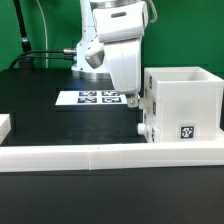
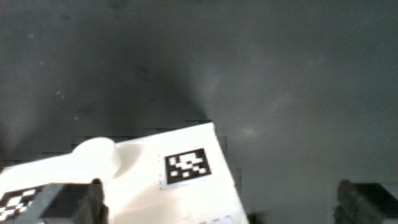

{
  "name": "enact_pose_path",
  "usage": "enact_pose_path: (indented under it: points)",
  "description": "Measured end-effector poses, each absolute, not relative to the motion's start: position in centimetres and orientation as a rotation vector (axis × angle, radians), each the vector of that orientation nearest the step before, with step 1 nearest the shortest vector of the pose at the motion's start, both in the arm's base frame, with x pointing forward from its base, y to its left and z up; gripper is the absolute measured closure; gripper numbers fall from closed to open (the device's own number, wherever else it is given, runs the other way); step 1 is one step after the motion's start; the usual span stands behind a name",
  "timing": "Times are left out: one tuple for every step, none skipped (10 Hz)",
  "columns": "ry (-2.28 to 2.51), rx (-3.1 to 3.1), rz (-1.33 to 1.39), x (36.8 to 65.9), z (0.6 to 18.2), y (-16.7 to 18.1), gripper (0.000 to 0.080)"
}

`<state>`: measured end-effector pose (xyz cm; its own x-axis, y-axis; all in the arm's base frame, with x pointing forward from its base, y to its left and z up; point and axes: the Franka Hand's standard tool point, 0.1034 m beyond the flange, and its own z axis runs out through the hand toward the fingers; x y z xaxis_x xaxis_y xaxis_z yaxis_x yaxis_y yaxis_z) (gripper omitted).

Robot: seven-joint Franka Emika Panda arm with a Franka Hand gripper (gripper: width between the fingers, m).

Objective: Assemble drawer

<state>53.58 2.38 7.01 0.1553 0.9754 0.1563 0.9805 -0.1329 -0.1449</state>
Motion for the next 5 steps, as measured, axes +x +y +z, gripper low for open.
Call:
enact_pose_path:
  points:
    - [-1.907,-2.223,-0.032,53.3,7.1,2.0,0.0151]
    - [-1.902,-2.231,-0.029,53.0,7.4,1.7,0.0151]
    - [-1.903,-2.242,-0.028,52.4,7.8,1.5,0.0151]
    - [-1.91,-2.259,-0.043,51.9,7.9,1.3,0.0151]
    - [-1.908,-2.257,-0.039,51.8,7.8,1.3,0.0151]
